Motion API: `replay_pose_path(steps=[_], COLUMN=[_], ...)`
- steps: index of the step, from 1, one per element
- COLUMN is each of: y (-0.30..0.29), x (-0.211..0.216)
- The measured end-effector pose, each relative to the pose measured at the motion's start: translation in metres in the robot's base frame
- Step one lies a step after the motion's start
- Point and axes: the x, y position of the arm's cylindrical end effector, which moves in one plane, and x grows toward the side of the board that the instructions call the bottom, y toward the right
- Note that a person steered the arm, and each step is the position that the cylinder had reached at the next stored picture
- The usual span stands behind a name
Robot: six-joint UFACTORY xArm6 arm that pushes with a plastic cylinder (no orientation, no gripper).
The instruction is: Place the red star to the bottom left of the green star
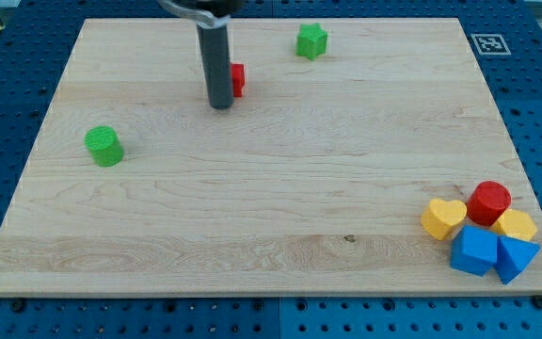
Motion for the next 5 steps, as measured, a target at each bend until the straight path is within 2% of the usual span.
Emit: replay_pose_path(steps=[1,2,3,4,5], y=[-0.02,-0.076,-0.075,-0.038,-0.01], x=[-0.008,-0.025,-0.063,-0.072,-0.05])
